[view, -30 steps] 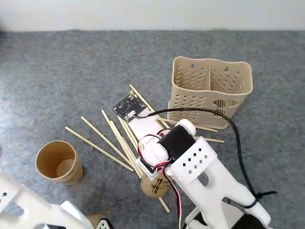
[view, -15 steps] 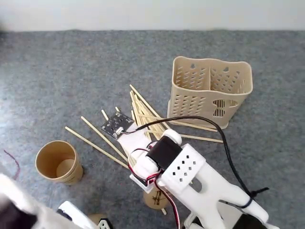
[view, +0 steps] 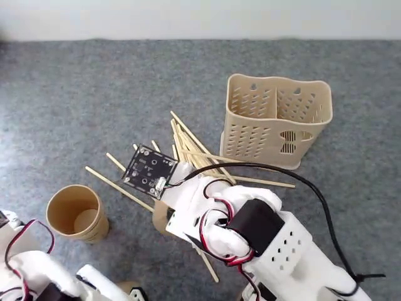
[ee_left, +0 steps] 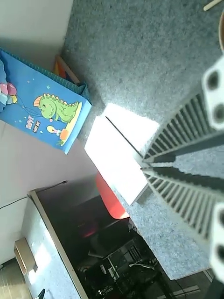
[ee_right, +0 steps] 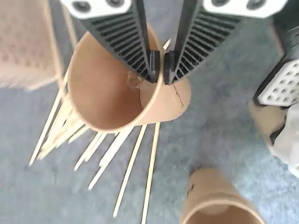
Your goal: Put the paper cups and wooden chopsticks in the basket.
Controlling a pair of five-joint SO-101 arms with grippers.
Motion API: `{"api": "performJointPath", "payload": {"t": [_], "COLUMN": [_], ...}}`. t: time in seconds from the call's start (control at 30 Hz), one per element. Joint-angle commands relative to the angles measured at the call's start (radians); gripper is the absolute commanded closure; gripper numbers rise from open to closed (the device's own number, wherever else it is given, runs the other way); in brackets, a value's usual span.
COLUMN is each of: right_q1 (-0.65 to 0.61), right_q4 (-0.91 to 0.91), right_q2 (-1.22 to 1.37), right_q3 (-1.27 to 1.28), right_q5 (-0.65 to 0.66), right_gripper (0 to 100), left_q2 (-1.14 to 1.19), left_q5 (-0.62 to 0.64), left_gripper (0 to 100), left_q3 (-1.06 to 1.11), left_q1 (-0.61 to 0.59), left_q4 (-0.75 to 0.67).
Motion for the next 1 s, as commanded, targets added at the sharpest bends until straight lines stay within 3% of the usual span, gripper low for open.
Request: {"api": "performJointPath", "payload": {"t": [0.0,0.13,0.33,0.63,0.8,0.97], "right_q1": [-0.008,-0.016,-0.07,-0.182,-0.292,-0.323], "right_q4": [-0.101,-0.237,-0.409,-0.568,-0.582,-0.561], "right_q2": [-0.028,-0.028,-0.028,-0.025,0.031,0.12], "right_q3": [-0.061,-0.061,-0.061,-0.061,-0.061,-0.048], "right_q5": [0.063,0.123,0.215,0.213,0.212,0.137], "right_gripper": [99.1,99.1,99.1,99.1,99.1,99.1], "left_q2": [-0.066,-0.133,-0.235,-0.301,-0.301,-0.301], "left_q5": [0.014,0.08,0.068,0.069,0.068,0.063], "left_gripper": [98,98,98,98,98,98], "left_q3": [0.09,0.228,0.394,0.51,0.552,0.568], "left_q1": [-0.094,-0.227,-0.221,-0.221,-0.221,-0.221], "left_q4": [-0.106,-0.23,-0.247,-0.242,-0.245,-0.249]}}
